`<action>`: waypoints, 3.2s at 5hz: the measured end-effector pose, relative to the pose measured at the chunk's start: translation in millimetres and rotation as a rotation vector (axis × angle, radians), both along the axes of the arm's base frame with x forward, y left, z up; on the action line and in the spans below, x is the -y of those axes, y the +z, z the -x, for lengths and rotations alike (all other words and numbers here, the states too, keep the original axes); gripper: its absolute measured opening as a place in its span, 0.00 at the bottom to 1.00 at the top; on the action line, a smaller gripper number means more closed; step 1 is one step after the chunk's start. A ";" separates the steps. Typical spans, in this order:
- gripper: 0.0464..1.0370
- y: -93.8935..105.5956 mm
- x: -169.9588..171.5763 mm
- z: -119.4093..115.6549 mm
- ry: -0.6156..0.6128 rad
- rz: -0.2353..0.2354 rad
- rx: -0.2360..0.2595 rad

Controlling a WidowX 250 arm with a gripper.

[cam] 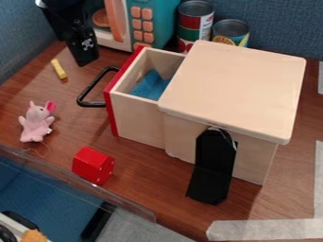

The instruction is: Put the teddy in the drawer

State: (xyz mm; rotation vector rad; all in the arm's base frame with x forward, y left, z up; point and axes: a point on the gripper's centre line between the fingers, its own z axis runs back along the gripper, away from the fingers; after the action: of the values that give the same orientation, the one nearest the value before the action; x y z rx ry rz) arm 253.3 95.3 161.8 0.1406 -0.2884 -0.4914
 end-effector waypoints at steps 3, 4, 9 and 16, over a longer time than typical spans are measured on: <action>0.96 -37.8 -21.2 23.2 0.252 0.166 0.044; 0.96 -52.0 -42.2 25.1 0.470 0.227 0.089; 0.96 -112.3 -105.1 36.6 0.950 0.095 0.021; 0.10 -6.0 27.3 -22.2 0.601 0.225 -0.003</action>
State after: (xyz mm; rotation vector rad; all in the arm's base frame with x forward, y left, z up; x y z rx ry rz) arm 275.5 68.1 155.8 0.0034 -0.2803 0.1375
